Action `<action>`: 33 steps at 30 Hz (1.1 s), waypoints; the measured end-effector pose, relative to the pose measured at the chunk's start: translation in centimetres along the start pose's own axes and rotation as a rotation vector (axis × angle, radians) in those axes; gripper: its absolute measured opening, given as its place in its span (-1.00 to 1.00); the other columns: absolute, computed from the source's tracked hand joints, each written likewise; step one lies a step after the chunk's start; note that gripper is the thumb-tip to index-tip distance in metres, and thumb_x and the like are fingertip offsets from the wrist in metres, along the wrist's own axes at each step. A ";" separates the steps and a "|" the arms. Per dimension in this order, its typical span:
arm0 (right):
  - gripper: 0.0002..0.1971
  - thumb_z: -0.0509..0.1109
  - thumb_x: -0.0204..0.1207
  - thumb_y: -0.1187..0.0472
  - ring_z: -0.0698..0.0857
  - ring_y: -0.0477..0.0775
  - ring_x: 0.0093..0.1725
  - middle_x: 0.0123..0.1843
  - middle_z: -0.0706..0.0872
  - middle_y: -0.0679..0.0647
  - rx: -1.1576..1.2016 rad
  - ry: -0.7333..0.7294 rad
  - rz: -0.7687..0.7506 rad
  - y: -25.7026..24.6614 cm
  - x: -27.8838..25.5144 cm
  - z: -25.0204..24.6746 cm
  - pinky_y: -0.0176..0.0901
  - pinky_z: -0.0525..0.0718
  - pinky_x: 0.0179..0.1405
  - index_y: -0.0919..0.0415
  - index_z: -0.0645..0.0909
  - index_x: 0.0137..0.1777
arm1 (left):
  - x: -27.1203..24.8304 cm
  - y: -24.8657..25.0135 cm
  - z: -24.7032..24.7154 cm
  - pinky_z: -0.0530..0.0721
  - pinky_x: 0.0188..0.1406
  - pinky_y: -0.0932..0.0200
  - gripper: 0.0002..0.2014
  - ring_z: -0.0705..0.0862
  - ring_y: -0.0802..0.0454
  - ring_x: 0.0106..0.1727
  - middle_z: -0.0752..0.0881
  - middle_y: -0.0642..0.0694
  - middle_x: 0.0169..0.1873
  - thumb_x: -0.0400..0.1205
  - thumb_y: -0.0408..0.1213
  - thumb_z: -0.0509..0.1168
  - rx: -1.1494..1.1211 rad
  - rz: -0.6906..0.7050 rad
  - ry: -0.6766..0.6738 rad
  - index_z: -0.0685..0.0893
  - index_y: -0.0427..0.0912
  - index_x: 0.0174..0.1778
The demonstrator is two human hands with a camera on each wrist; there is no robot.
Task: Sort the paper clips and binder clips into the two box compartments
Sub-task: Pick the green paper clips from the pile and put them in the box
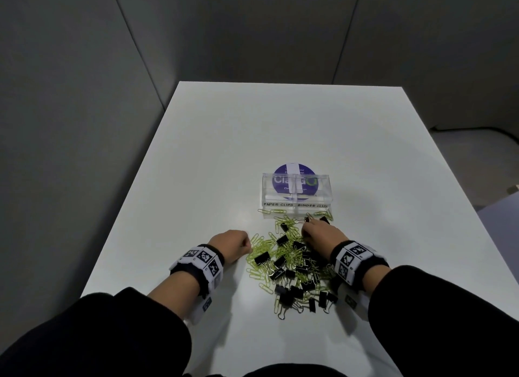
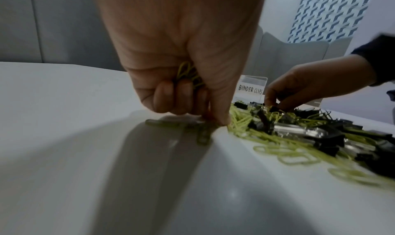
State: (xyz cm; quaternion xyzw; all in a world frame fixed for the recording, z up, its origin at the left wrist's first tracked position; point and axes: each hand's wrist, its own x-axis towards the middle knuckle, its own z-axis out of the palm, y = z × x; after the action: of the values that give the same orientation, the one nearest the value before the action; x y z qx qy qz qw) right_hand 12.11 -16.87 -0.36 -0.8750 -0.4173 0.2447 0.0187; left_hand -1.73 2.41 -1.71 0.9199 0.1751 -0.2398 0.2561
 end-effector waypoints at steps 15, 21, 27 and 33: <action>-0.91 0.17 0.59 0.35 0.49 0.11 -0.13 -0.09 0.49 0.09 0.100 0.293 -0.096 -3.8 6.4 -8.2 -0.14 0.42 -0.20 0.23 0.49 -0.10 | 1.9 3.7 -12.3 0.42 -0.36 0.30 -0.82 0.49 0.13 -0.33 0.56 0.06 -0.31 0.65 -0.18 0.21 -0.103 0.241 0.303 0.61 -0.22 -0.03; -0.71 0.16 0.62 0.28 0.63 0.20 0.12 0.23 0.63 0.19 0.118 0.256 -0.134 -4.1 7.3 -7.4 -0.02 0.60 -0.03 0.22 0.50 0.32 | 4.4 4.8 -13.2 0.43 -0.17 0.18 -0.82 0.52 0.01 -0.18 0.59 -0.06 -0.15 0.68 -0.23 0.14 -0.042 0.191 0.379 0.58 -0.25 0.03; -0.79 0.15 0.63 0.19 0.67 0.06 -0.12 -0.04 0.73 0.06 0.158 0.383 0.012 0.9 3.3 -7.0 -0.08 0.67 -0.16 0.17 0.62 0.01 | 7.2 6.6 -11.0 0.46 -0.15 0.15 -0.82 0.53 -0.05 -0.13 0.65 -0.20 0.03 0.69 -0.25 0.15 0.096 0.186 0.217 0.56 -0.28 0.06; -0.78 0.17 0.63 0.18 0.68 0.10 0.05 0.10 0.74 0.06 0.122 0.161 0.105 4.3 0.8 -4.4 -0.15 0.55 -0.09 0.15 0.62 0.11 | 7.6 7.1 -9.5 0.53 0.17 0.07 -0.69 0.53 -0.11 0.26 0.54 -0.15 0.28 0.61 -0.33 0.27 0.105 0.302 0.207 0.55 -0.18 0.29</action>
State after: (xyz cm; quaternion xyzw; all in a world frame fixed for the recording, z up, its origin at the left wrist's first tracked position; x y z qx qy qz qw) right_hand 17.56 -18.28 2.12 -0.9098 -0.3522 0.1991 0.0928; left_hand 11.01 3.40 4.17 0.9676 0.0478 -0.1116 0.2213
